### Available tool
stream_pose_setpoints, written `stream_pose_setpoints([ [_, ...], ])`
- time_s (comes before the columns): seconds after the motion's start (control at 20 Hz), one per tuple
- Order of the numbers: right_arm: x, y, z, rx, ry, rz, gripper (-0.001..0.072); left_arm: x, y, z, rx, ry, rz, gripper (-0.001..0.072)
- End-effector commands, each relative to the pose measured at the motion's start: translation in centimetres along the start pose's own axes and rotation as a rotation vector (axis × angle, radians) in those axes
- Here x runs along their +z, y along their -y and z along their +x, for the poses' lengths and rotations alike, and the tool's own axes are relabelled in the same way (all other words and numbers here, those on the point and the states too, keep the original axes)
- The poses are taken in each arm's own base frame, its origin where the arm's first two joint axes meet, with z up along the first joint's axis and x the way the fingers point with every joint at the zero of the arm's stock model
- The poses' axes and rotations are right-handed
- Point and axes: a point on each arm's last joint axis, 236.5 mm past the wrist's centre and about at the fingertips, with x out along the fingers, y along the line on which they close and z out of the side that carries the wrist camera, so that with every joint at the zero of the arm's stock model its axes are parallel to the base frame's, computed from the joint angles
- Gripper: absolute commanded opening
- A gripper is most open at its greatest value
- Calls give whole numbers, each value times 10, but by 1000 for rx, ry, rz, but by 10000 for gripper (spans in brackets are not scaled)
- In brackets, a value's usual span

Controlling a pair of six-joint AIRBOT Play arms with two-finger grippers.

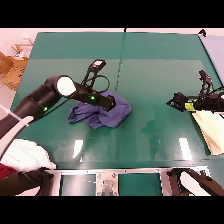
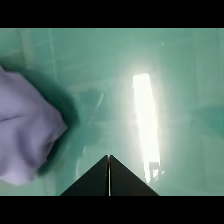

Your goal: Fold the shirts.

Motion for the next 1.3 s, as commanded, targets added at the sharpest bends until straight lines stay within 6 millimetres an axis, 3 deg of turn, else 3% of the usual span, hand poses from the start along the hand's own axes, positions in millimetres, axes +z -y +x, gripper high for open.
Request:
stream_pose_setpoints([
  [0.0, -4, -2, 0, 6, -17, 1, 18, -19, -23, -1, -18, -132, -87, 719],
  [0.2, 3, -1, 0, 2, 14, 2, 19, -33, -96, -60, 33, -230, -280, 719],
  [0.3, 5, 0, 0, 1, 19, 2, 20, -54, -131, -72, 91, -269, -348, 719],
  [0.35, 6, 1, 1, -1, 24, 7, 73, -68, -146, -73, 124, -295, -375, 719],
  [0.4, 6, 2, 4, -3, 18, 12, 259, -81, -156, -70, 147, -312, -404, 719],
  [0.45, 4, 5, 10, -4, -2, 21, 370, -94, -163, -63, 158, -326, -424, 719],
  [0.6, -22, 3, 45, 31, -114, 69, 428, -132, -182, -36, 200, -329, -477, 719],
  [0.7, -39, -9, 77, 62, -177, 61, 429, -138, -199, -25, 252, -281, -480, 719],
  [0.8, -53, -26, 109, 95, -223, 46, 429, -133, -198, -18, 233, -235, -510, 716],
  [0.85, -58, -35, 123, 113, -235, 44, 428, -130, -196, -17, 224, -222, -519, 579],
  [0.9, -64, -44, 137, 131, -252, 41, 428, -129, -196, -17, 222, -220, -505, 261],
  [0.95, -72, -50, 148, 143, -281, 48, 428, -129, -196, -17, 220, -222, -485, 25],
  [1.1, -88, -61, 174, 154, -355, 38, 428, -128, -198, -17, 225, -218, -481, 17],
  [1.25, -89, -74, 191, 158, -370, 2, 428, -128, -198, -17, 225, -219, -481, 17],
])
